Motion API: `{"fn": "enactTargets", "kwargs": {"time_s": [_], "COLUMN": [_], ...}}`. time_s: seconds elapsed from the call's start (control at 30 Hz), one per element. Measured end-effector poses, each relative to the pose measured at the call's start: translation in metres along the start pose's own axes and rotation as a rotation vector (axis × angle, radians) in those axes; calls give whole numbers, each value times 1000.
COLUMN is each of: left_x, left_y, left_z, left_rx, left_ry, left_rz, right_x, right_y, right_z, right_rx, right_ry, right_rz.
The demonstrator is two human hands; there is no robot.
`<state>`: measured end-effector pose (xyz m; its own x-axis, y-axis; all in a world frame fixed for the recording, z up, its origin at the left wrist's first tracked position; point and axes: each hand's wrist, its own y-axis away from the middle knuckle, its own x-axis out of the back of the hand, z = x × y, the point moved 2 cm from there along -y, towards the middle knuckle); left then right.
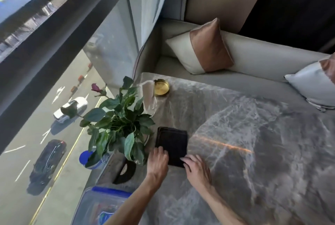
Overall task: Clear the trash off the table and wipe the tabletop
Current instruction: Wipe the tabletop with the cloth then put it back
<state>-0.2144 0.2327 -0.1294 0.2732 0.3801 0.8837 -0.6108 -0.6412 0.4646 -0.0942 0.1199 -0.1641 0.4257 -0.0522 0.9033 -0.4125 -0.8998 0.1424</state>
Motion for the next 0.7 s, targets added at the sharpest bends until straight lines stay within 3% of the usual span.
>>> {"fn": "enactTargets", "kwargs": {"time_s": [0.1,0.23,0.33,0.7], "left_x": [6,-10,-25,-26], "left_y": [-25,-52,-61,-66], "left_z": [0,-9,-17,-13], "left_rx": [-69,-138,-154,-108], "left_ry": [27,67,70,72], "left_rz": [52,-96,-150,-173], "right_x": [19,17,4,-1], "right_y": [-29,-62,-71,-64], "right_z": [-5,-7,-3,-9], "right_rx": [8,28,20,-26], "right_ry": [23,151,248,273], "right_rz": [4,-305,-416,-425]}}
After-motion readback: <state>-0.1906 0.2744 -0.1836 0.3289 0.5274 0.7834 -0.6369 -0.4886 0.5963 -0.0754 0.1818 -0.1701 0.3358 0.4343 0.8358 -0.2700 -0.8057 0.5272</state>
